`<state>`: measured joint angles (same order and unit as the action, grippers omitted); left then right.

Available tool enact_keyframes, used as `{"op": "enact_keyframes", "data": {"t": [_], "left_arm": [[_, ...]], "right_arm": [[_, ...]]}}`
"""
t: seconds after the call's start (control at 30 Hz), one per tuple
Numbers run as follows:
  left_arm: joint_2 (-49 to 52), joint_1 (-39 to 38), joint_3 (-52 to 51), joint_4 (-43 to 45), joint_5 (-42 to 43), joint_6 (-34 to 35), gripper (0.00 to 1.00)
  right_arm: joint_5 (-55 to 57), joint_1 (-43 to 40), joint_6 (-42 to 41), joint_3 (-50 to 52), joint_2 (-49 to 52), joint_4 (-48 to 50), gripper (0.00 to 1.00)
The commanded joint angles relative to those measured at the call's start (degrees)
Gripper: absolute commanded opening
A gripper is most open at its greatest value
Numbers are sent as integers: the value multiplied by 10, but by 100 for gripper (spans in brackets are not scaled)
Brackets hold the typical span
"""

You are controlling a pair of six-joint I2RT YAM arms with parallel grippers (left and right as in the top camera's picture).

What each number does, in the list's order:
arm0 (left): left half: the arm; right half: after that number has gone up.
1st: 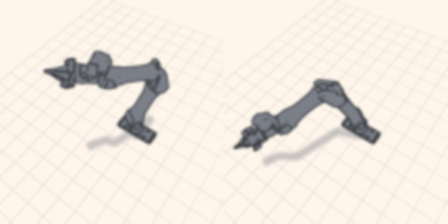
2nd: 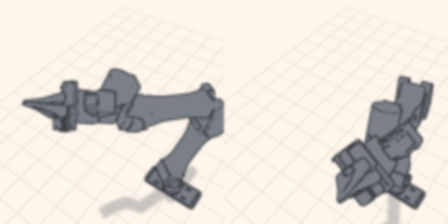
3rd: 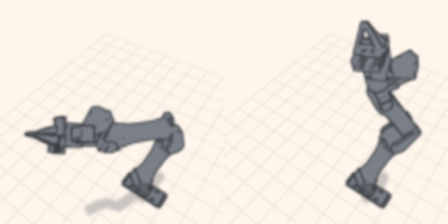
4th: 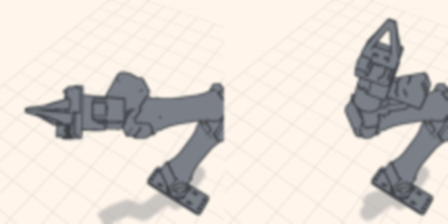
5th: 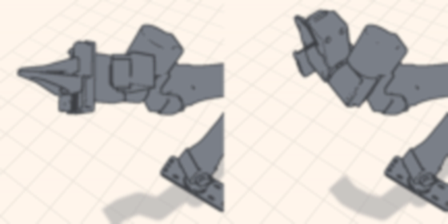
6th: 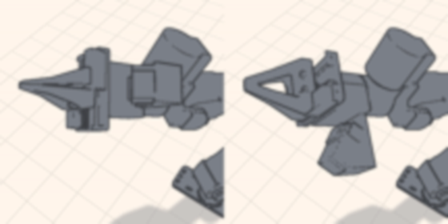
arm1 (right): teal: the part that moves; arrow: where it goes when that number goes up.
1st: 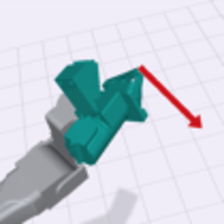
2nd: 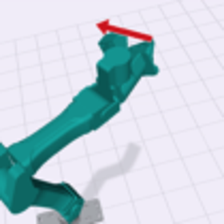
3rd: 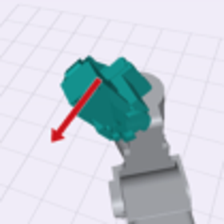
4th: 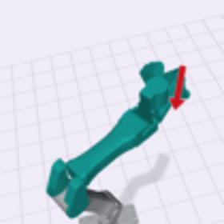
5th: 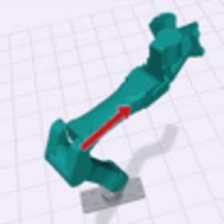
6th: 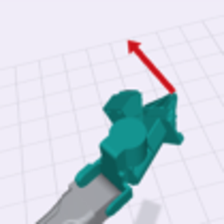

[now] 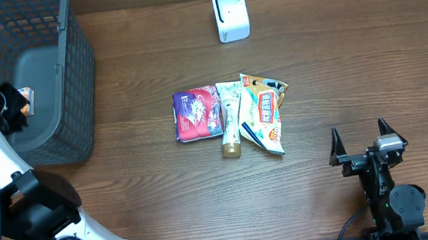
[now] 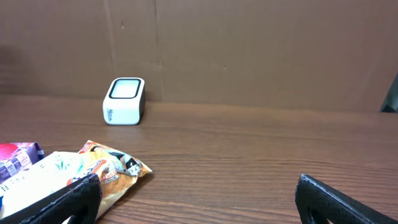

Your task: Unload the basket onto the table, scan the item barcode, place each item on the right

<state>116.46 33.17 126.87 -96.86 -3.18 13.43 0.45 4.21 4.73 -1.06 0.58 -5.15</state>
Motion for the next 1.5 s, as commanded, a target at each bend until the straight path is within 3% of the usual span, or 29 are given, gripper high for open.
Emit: {"op": "enact_keyframes", "data": {"t": [0.0, 0.23, 0.8, 0.93, 1.07, 1.17, 1.23, 1.47], "left_arm": [[-16, 29, -28, 0, 0, 16, 4], [-77, 50, -49, 0, 2, 25, 4], [-344, 51, -235, 20, 16, 73, 4], [-354, 50, -252, 52, 65, 61, 4], [-351, 50, -304, 134, 76, 40, 4], [-351, 43, -358, 192, 130, 17, 4], [-351, 34, -383, 190, 181, -2, 4], [-351, -16, -393, 153, 185, -1, 4]], "right_arm": [[3, -1, 2, 6, -4, 4, 100], [3, -1, 2, 6, -4, 4, 100], [3, -1, 2, 6, -4, 4, 100], [3, -1, 2, 6, -4, 4, 100], [3, -1, 2, 6, -4, 4, 100], [3, -1, 2, 6, -4, 4, 100], [3, -1, 2, 6, -4, 4, 100], [3, -1, 2, 6, -4, 4, 100]]}}
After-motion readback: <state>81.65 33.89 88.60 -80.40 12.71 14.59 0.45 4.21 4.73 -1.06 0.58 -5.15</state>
